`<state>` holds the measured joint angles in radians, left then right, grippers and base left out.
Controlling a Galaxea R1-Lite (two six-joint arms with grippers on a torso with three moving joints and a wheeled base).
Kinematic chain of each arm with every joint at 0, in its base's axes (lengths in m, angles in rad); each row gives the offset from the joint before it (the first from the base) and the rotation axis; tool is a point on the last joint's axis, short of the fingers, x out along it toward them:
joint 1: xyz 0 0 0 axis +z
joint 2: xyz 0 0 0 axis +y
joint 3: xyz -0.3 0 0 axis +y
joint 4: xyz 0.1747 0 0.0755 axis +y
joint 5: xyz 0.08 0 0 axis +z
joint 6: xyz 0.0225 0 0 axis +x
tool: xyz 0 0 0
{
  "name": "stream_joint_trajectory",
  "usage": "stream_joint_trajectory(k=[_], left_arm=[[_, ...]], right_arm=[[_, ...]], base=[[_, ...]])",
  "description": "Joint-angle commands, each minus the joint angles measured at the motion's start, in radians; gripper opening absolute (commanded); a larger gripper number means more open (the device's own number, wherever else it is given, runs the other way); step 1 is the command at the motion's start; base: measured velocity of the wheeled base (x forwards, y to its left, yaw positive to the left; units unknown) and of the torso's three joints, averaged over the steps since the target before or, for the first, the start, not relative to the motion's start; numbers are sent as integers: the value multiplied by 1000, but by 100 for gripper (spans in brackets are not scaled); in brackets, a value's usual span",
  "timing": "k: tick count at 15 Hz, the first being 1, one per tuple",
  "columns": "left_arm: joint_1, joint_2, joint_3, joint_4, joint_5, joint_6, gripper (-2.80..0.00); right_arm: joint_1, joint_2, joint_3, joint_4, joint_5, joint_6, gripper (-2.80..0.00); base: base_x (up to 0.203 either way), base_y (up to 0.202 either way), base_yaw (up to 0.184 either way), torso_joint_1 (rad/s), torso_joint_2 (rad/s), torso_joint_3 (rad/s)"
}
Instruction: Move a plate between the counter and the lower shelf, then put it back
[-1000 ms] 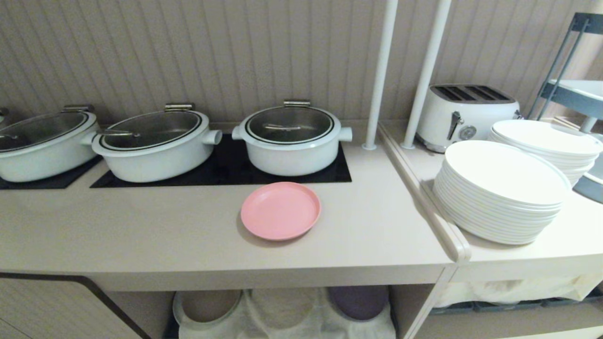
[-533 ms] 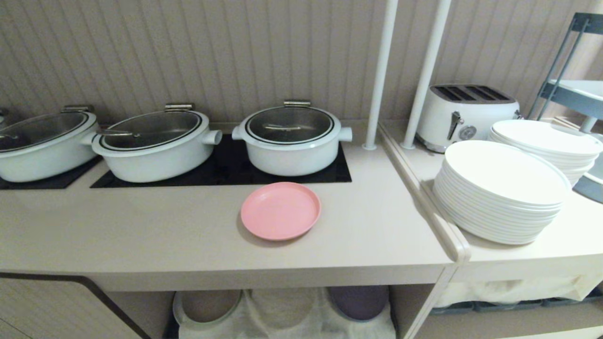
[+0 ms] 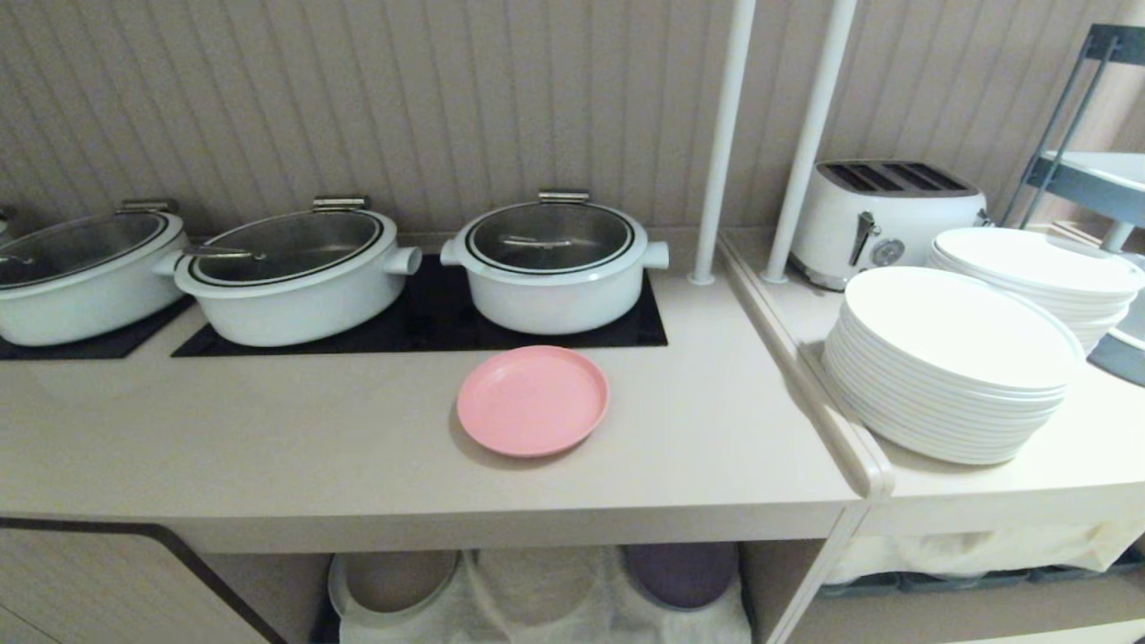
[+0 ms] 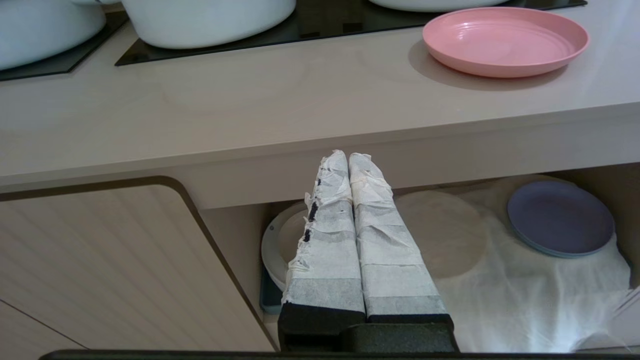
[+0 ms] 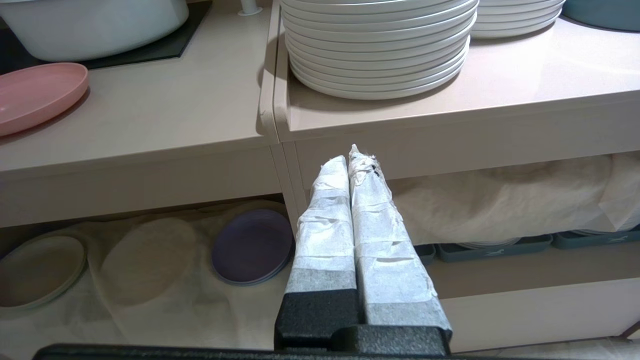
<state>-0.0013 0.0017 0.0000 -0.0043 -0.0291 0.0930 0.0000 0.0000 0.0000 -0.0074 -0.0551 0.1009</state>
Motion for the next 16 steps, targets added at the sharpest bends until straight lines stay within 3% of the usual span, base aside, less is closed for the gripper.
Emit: stream_joint_trajectory(k=[1, 16], left_arm=[[0, -2, 0, 0, 0, 1, -280], [0, -2, 0, 0, 2, -1, -280]], right_arm=[[0, 0, 0, 0, 0, 0, -280], [0, 0, 0, 0, 0, 2, -280]], base=[[0, 0, 0, 0, 0, 0], [0, 0, 0, 0, 0, 0]])
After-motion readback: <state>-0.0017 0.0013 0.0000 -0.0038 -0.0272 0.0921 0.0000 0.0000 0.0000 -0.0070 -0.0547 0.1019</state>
